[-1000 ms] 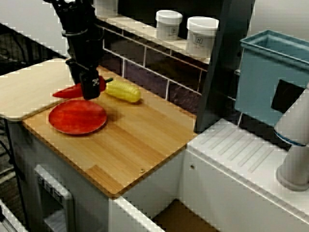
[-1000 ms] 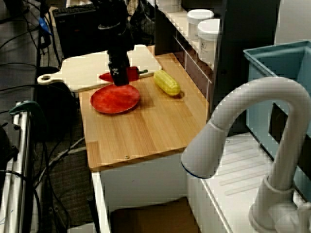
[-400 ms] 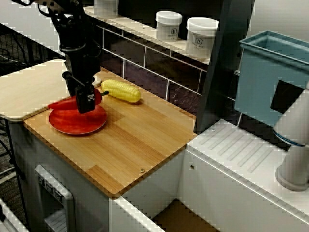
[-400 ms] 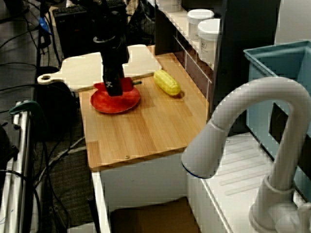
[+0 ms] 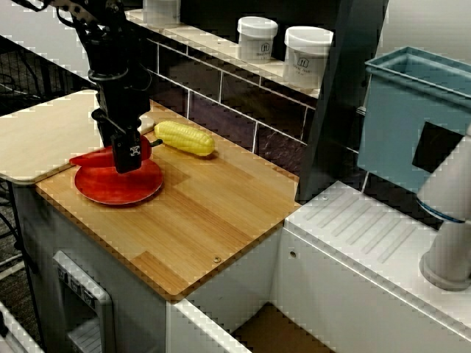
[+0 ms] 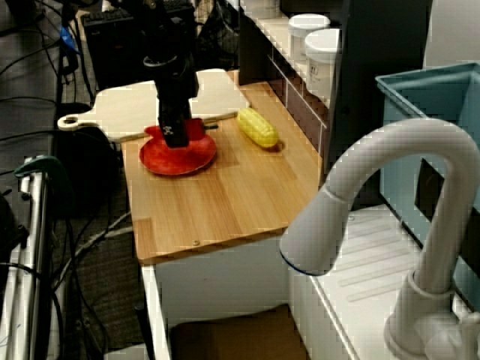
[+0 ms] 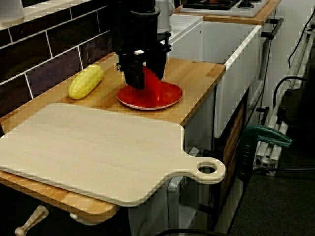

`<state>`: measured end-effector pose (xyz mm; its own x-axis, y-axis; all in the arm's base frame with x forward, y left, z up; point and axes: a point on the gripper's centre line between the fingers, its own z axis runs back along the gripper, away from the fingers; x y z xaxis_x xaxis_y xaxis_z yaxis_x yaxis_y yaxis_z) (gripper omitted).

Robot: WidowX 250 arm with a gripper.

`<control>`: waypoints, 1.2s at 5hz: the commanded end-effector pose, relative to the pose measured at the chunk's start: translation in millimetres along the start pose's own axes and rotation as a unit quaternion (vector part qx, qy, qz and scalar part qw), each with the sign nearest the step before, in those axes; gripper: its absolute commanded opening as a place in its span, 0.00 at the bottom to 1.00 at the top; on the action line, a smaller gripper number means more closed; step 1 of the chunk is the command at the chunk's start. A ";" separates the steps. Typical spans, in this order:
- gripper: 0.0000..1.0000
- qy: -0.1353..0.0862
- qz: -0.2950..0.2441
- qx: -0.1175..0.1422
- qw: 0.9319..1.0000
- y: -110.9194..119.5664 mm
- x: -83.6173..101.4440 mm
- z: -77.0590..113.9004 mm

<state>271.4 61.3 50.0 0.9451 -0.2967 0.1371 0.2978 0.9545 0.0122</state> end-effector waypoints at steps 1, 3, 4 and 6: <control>1.00 -0.002 -0.005 0.014 1.000 3.3 -9.0 9.2; 1.00 -0.013 0.009 0.018 1.000 14.9 -10.6 18.6; 1.00 -0.037 -0.028 0.021 0.999 23.7 -3.0 41.8; 1.00 -0.045 -0.201 -0.013 0.978 22.8 30.5 43.0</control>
<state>306.2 69.6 82.5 0.7386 -0.6465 0.1911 0.6549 0.7553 0.0241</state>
